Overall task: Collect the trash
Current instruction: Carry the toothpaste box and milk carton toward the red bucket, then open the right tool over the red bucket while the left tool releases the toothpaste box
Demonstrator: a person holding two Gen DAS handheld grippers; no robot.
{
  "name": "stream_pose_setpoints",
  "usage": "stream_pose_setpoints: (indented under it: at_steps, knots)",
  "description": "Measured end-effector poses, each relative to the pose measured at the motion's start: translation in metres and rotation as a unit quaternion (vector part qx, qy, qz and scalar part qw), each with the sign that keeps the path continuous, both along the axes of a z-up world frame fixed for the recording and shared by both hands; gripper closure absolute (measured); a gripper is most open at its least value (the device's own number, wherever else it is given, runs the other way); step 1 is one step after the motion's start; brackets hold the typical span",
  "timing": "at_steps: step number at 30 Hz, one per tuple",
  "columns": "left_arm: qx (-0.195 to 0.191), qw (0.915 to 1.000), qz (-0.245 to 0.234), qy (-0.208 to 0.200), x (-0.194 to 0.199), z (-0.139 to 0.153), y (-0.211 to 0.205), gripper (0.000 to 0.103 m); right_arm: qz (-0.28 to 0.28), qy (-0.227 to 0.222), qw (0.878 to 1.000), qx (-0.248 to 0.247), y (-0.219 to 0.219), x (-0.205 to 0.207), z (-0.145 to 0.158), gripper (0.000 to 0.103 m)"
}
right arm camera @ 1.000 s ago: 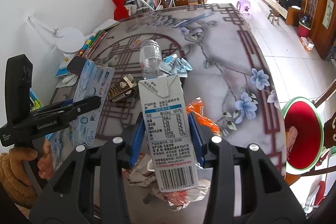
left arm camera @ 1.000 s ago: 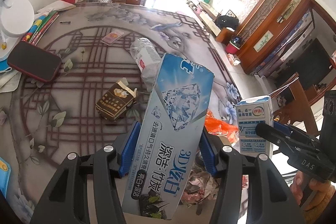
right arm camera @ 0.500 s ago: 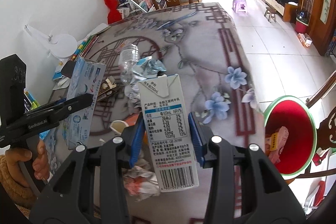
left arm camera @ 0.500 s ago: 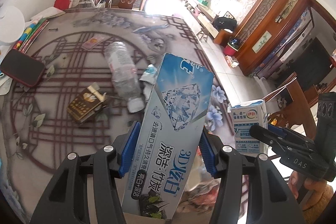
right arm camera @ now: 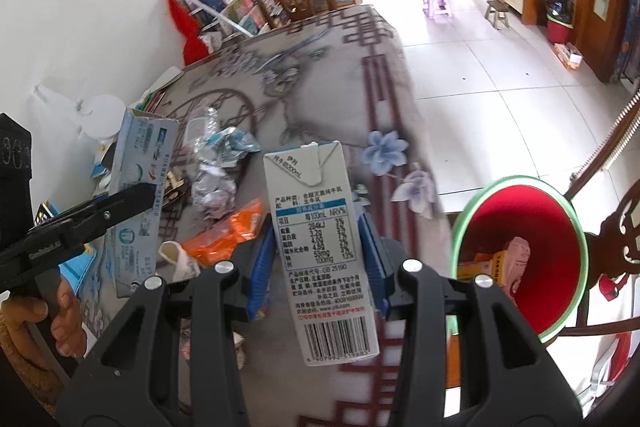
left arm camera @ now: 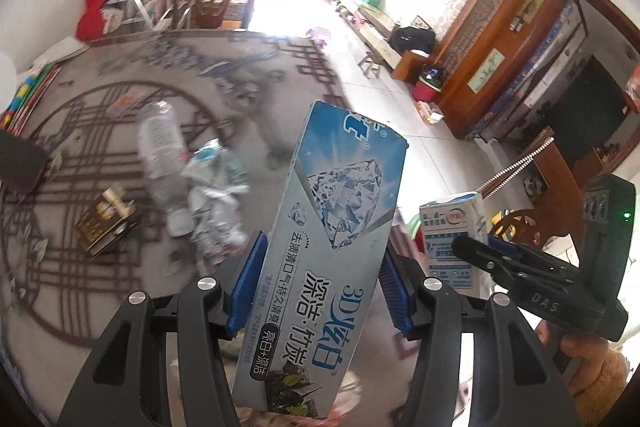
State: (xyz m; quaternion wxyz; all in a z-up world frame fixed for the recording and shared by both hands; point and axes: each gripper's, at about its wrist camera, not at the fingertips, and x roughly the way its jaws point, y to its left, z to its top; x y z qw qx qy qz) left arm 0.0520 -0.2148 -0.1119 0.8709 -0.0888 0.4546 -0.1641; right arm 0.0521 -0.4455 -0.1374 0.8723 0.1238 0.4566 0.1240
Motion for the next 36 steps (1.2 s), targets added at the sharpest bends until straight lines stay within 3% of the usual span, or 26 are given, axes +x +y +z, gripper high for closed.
stream_pose_setpoints:
  at_steps: [9, 19, 22, 25, 28, 34, 35, 36]
  knots:
    - [0.003, 0.9972, -0.075, 0.005, 0.011, -0.003, -0.067, 0.052, -0.069, 0.003, 0.998, -0.004, -0.067, -0.001, -0.003, 0.063]
    - [0.002, 0.9885, -0.149, 0.025, 0.026, -0.015, -0.137, 0.052, -0.167, 0.031, 0.985, -0.017, -0.143, -0.015, -0.026, 0.062]
    - [0.001, 0.9852, -0.169, 0.027, 0.030, -0.016, -0.156, 0.052, -0.192, 0.029, 0.981, -0.012, -0.156, -0.017, -0.026, 0.052]
    - [0.004, 0.9794, -0.201, 0.021, 0.032, -0.019, -0.179, 0.052, -0.209, 0.014, 0.977, -0.025, -0.164, -0.022, -0.019, 0.047]
    - [0.000, 0.9744, -0.223, 0.029, 0.035, -0.024, -0.198, 0.052, -0.235, 0.006, 0.971, -0.045, -0.174, -0.029, -0.014, 0.034]
    - [0.000, 0.9573, -0.286, 0.042, 0.030, -0.032, -0.244, 0.051, -0.285, 0.015, 0.956, -0.062, -0.205, -0.051, -0.013, 0.034]
    - [0.000, 0.9552, -0.293, 0.044, 0.029, -0.034, -0.249, 0.049, -0.290, 0.016, 0.955, -0.061, -0.208, -0.055, -0.013, 0.034]
    - [0.002, 0.9534, -0.298, 0.046, 0.028, -0.035, -0.256, 0.036, -0.294, 0.018, 0.954, -0.060, -0.211, -0.058, -0.013, 0.034]
